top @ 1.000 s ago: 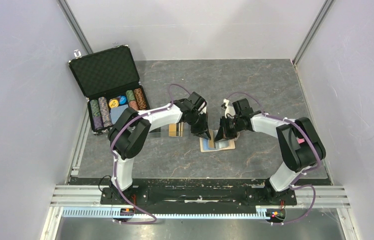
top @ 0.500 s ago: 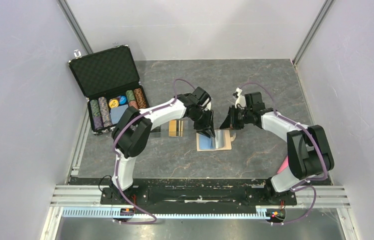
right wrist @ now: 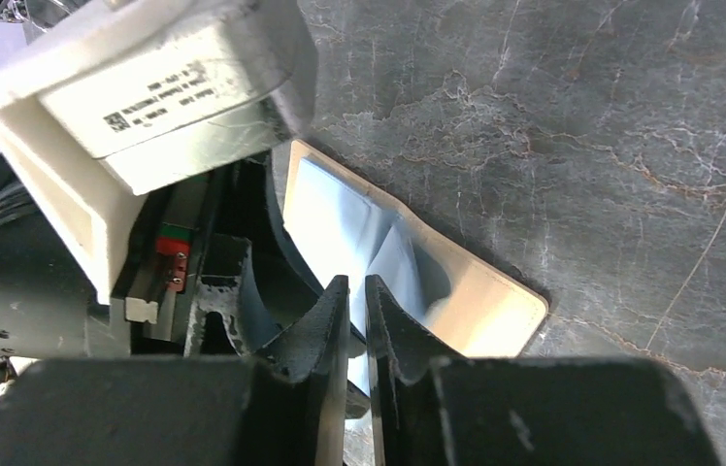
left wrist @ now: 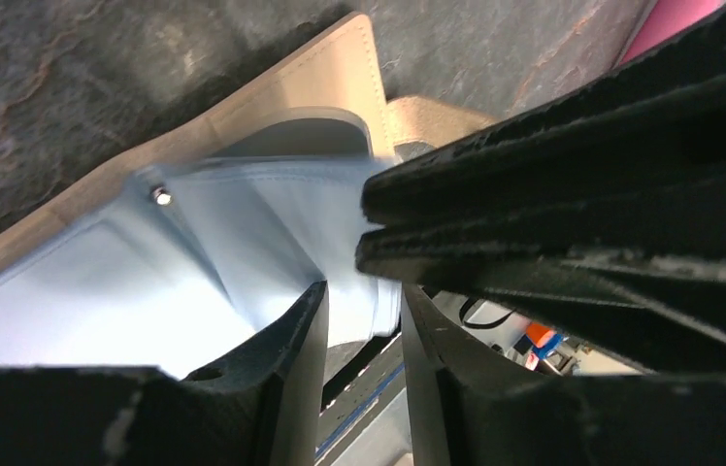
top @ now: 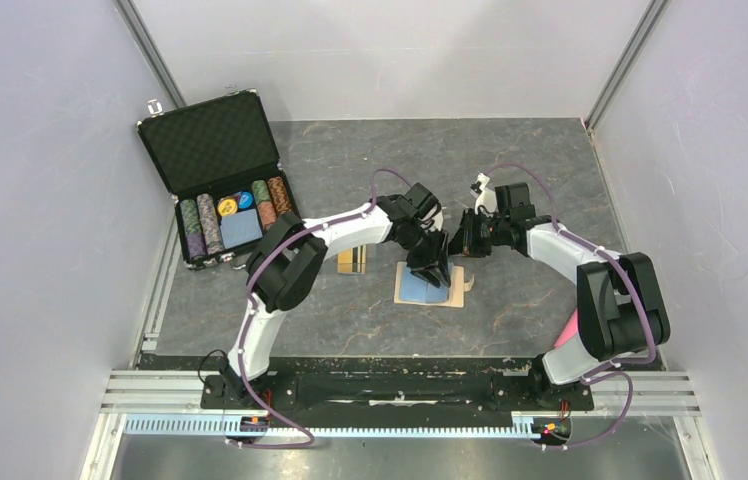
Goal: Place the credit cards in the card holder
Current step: Insert the credit card into the card holder.
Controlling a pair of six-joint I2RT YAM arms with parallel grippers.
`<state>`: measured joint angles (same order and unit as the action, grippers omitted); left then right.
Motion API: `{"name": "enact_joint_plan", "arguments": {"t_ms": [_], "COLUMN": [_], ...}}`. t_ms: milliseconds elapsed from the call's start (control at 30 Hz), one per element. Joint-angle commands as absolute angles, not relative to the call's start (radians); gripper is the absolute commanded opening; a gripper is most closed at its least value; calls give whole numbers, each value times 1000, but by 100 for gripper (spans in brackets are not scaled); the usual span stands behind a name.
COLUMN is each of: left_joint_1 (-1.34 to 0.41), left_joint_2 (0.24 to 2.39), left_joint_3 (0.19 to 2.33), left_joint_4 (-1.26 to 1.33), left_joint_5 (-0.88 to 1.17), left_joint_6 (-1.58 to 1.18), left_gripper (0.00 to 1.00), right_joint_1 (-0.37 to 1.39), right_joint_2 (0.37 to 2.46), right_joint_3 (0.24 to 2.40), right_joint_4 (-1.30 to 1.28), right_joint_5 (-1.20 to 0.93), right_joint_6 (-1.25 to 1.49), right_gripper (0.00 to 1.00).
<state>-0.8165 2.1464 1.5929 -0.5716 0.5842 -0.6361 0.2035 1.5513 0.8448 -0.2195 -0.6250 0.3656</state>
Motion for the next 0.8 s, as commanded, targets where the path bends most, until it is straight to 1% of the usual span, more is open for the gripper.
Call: {"name": "enact_joint_plan", "arguments": {"t_ms": [0,100,267,400,600,767], "left_joint_1": [-825,-825,-825,-819,-748,-630], "left_joint_2": [2177,2187,2196,2126,1966,1834], "left_joint_3": [1631,1627,1615,1558,1387,1163], "left_joint_4": [-461,-396,-320,-210,42,325], "left_joint_5": [680,708,745,739,712,709], "left_joint_6": [-710,-740,-774,-785,-869,-1021], "left_gripper": [41,44,45,46,48,49], "right_joint_1": [196,196,194,194,199,228], "right_joint_2": [1519,1519,1519,1522,1547,1579], "right_joint_3": [851,854,859,871,890,921], "right_joint_4": [-218,-225,-237,-252,-256,-255], "right_joint_5": [-638,-634,-629,-626,-638,-644], "right_joint_6": [343,338,327,315,315,325], "right_gripper": [14,15,21,25,25,26]}}
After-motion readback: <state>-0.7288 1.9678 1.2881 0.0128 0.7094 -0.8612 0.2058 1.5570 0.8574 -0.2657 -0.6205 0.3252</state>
